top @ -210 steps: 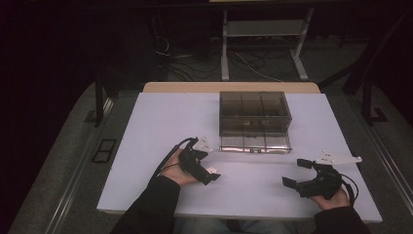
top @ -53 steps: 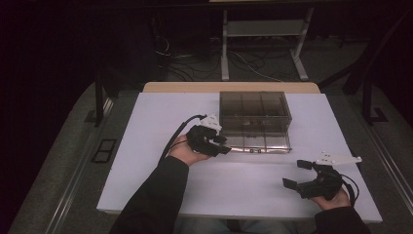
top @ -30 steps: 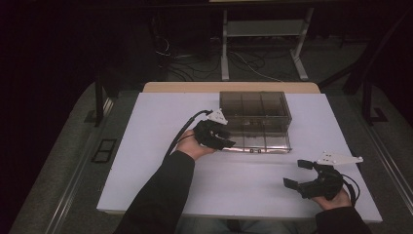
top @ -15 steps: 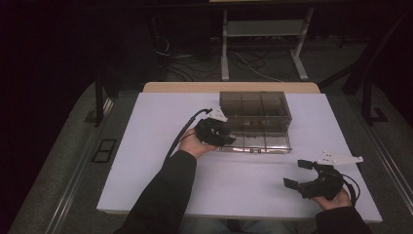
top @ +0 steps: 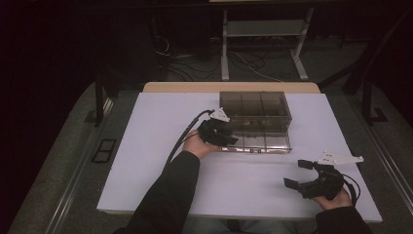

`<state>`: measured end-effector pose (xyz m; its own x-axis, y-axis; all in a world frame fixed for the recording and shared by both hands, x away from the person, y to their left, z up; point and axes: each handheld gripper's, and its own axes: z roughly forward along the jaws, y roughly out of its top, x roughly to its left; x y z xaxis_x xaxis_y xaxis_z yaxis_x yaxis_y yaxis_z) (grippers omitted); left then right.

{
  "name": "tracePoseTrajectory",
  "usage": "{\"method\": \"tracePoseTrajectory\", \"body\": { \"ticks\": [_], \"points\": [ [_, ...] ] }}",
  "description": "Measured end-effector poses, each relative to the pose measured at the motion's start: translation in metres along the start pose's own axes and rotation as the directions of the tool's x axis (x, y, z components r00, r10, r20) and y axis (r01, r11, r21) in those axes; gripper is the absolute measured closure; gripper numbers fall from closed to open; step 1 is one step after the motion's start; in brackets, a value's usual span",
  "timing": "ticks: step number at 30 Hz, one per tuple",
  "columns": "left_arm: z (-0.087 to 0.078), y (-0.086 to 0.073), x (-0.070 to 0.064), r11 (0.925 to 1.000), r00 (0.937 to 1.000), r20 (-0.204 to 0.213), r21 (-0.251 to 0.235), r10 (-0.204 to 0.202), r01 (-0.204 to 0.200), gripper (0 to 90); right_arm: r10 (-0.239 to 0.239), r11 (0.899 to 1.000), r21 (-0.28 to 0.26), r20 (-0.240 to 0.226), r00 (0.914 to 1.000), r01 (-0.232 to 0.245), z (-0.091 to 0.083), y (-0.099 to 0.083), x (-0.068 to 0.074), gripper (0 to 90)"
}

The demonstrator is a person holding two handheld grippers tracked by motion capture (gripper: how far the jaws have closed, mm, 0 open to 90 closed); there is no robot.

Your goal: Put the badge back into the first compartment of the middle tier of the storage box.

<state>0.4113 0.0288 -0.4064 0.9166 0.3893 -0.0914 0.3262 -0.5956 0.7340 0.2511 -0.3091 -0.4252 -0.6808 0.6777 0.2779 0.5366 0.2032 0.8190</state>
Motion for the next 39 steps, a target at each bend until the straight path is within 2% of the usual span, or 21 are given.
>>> {"method": "tracePoseTrajectory", "body": {
  "ticks": [7,12,15,17,19,22,29,34,39],
  "points": [
    [0.004,-0.001,0.001,0.9998,1.0,0.0,0.02,0.003,-0.003,57.2,-0.001,1.0,0.001,0.0,1.0,0.001,0.0,0.0,0.0,0.3],
    [0.005,-0.001,0.002,0.9998,0.9999,0.01,0.016,-0.008,0.008,57.1,-0.002,1.0,0.001,-0.001,1.0,0.002,0.0,0.0,0.0,0.3],
    [0.006,-0.001,0.002,0.9998,0.9997,0.016,0.008,-0.018,0.018,56.9,-0.001,1.0,0.0,-0.001,1.0,0.001,-0.001,0.0,-0.001,0.3],
    [0.004,-0.001,0.002,1.0,0.9999,0.009,0.003,-0.007,0.007,56.6,0.003,1.0,-0.002,0.001,1.0,-0.003,-0.001,0.0,0.0,0.3],
    [0.002,0.0,0.001,0.9997,0.9996,0.015,-0.005,-0.022,0.022,56.1,0.002,1.0,-0.007,0.002,1.0,-0.002,-0.001,0.0,-0.001,0.3],
    [-0.003,0.001,0.0,0.9996,0.9997,0.019,-0.024,-0.016,0.017,54.9,0.002,1.0,-0.007,0.002,1.0,-0.002,-0.002,0.0,-0.001,0.3],
    [-0.01,0.003,-0.003,0.9989,0.9992,0.038,-0.043,-0.016,0.018,44.6,0.005,1.0,-0.004,0.002,1.0,-0.005,-0.001,0.0,0.0,0.3],
    [-0.017,0.004,-0.006,0.9978,0.9979,0.065,-0.066,0.004,0.0,36.1,0.004,1.0,-0.004,0.004,1.0,-0.004,-0.001,0.0,-0.001,0.3],
    [-0.021,0.006,-0.013,0.9971,0.997,0.075,-0.075,0.018,-0.013,28.2,0.005,1.0,-0.003,0.003,1.0,-0.005,-0.001,0.0,0.0,0.3]
  ]
}}
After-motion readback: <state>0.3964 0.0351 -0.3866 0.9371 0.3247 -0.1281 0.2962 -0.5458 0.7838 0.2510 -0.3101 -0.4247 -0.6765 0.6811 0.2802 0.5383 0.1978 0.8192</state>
